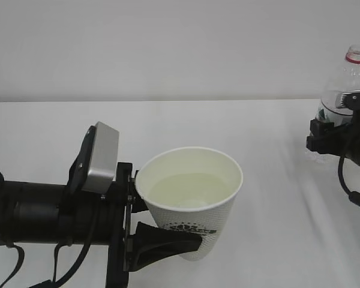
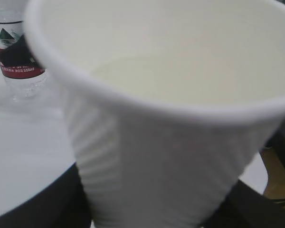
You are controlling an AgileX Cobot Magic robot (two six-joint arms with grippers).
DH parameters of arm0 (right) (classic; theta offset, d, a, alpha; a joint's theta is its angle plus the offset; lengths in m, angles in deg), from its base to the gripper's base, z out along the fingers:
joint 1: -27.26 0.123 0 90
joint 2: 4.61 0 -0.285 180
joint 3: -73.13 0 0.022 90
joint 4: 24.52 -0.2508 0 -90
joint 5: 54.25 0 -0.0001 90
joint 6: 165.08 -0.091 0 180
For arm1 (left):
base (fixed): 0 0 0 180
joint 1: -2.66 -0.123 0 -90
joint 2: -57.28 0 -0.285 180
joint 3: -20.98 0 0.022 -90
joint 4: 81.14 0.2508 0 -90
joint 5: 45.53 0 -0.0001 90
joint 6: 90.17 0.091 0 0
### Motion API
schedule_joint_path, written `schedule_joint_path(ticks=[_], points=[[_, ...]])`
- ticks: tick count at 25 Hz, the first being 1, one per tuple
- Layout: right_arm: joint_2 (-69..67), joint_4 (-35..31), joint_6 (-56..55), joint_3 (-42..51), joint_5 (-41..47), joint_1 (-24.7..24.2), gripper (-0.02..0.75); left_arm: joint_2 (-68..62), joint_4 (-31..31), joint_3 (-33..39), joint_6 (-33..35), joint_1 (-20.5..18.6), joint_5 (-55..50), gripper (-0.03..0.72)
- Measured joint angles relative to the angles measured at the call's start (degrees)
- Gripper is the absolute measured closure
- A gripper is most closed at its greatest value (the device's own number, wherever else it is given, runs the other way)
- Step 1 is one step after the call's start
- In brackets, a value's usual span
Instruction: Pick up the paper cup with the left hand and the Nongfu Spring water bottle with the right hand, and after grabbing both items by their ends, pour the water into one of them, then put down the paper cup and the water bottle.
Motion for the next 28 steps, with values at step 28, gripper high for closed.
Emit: schedule_joint_path(ticks=[28], points=[[-4.5, 1.7, -3.6, -0.6, -7.2, 0.0, 0.101, 0.0, -2.0, 0.0, 0.0, 0.0, -0.6, 0.253]])
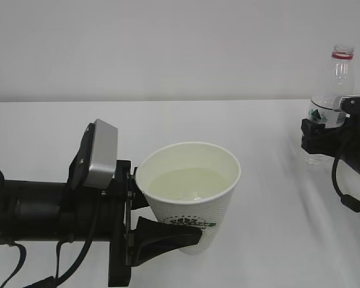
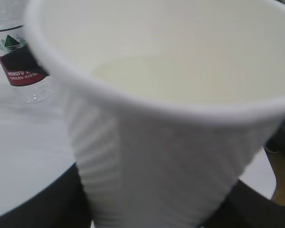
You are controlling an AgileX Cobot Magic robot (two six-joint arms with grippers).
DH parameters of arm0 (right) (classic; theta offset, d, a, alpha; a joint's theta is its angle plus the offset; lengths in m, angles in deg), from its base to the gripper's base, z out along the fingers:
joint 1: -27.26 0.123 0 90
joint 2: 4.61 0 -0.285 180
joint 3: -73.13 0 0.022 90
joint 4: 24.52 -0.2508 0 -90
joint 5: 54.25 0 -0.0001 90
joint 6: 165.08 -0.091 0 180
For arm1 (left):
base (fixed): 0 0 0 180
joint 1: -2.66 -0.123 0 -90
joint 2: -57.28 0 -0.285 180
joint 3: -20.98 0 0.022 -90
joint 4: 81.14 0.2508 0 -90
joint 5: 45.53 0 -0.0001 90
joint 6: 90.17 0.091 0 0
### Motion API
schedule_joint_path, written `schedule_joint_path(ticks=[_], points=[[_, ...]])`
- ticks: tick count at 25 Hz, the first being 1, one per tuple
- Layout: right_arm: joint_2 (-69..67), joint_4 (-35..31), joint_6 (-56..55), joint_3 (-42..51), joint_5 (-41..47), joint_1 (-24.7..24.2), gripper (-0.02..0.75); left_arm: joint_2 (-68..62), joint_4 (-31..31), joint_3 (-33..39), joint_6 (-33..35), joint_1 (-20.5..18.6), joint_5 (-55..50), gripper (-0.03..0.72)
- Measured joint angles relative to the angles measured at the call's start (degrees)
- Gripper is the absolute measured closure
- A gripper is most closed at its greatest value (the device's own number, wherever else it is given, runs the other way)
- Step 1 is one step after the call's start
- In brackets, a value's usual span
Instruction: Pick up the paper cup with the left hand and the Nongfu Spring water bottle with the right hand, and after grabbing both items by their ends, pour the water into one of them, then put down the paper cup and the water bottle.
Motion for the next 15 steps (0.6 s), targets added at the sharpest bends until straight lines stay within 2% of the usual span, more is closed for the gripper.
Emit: schedule_joint_path(ticks=[7, 15], points=[[0.0, -0.5, -0.2, 1.8, -1.0, 0.0, 0.083, 0.0, 0.0, 0.0, 0.0, 0.0, 0.0, 0.253], [0.9, -0.6, -0.2, 7.5, -7.7, 0.0, 0.083, 0.0, 0.0, 0.0, 0.0, 0.0, -0.1, 0.253]])
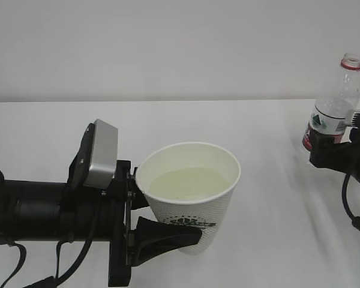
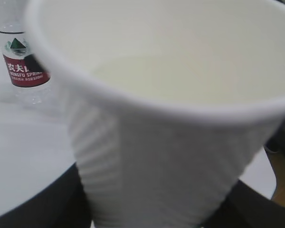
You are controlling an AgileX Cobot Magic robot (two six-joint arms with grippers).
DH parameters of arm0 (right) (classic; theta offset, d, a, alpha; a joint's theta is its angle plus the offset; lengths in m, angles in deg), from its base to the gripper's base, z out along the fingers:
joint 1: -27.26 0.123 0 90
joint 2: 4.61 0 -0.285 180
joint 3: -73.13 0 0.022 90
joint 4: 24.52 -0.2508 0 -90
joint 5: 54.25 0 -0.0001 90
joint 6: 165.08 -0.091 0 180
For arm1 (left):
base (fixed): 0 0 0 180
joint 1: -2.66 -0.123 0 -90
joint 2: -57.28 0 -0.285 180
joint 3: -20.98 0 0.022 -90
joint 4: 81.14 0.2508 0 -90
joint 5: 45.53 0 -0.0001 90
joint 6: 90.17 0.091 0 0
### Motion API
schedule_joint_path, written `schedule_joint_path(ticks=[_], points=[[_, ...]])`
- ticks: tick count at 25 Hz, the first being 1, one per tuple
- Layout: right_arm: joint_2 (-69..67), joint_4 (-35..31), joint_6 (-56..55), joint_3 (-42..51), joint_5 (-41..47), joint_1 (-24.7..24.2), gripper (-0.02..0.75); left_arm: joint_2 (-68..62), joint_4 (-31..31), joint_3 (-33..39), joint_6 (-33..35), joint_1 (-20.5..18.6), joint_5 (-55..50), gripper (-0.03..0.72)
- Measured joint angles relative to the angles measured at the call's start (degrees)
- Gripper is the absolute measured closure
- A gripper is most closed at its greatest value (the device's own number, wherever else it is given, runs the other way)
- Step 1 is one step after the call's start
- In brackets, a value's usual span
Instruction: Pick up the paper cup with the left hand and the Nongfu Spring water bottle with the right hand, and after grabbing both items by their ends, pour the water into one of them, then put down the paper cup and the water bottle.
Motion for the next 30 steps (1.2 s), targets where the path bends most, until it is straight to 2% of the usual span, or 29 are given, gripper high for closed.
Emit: schedule_joint_path(ticks=[11, 30], points=[[3.5, 1.5, -2.3, 6.3, -1.1, 0.0, 0.097, 0.0, 0.0, 0.0, 0.0, 0.0, 0.2, 0.253], [17.4, 2.5, -3.9, 19.0, -1.7, 0.0, 0.14, 0.0, -0.3, 0.0, 0.0, 0.0, 0.2, 0.253]])
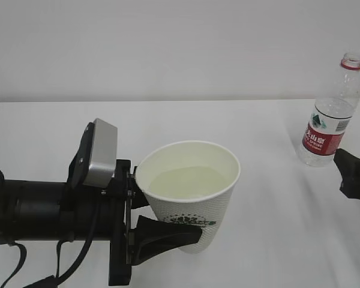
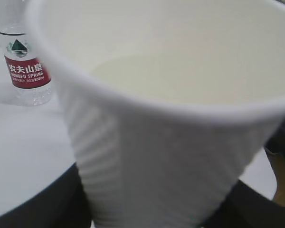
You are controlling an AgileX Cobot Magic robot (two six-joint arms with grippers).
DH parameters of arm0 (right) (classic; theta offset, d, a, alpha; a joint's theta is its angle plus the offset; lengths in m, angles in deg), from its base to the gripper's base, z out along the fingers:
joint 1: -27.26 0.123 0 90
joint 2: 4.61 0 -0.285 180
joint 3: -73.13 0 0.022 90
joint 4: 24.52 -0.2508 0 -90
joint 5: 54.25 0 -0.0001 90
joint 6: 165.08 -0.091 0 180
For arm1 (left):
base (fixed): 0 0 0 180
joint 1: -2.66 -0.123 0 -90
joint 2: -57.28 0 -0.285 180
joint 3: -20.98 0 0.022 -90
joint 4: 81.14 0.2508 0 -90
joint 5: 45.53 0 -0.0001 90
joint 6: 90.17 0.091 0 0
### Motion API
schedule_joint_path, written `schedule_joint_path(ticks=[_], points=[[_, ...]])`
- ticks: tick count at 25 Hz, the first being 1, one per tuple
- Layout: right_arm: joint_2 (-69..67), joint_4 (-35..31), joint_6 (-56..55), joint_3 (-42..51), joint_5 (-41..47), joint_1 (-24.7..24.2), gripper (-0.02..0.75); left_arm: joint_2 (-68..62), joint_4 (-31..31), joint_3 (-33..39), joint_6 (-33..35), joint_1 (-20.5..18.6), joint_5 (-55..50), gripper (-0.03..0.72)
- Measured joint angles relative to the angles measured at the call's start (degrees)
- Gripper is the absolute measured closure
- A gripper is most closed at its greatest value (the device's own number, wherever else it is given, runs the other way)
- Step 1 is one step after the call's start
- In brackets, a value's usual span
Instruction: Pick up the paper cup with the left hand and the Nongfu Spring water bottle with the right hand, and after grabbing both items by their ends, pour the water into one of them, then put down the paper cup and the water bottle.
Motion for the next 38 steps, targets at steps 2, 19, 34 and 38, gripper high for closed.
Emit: schedule_joint_path(ticks=[2, 19, 34, 38], points=[[0.9, 0.1, -0.1, 0.8, 0.0, 0.0, 0.141, 0.0, -0.1, 0.0, 0.0, 0.0, 0.0, 0.253], [1.9, 1.4, -0.3, 1.8, 0.0, 0.0, 0.143, 0.0, -11.7, 0.0, 2.2, 0.0, 0.0, 0.253], [2.0, 1.5, -0.9, 1.8, -0.1, 0.0, 0.143, 0.0, -30.7, 0.0, 12.6, 0.0, 0.0, 0.253], [2.0, 1.5, -1.2, 1.8, -0.1, 0.0, 0.143, 0.0, -33.5, 0.0, 13.9, 0.0, 0.0, 0.256]])
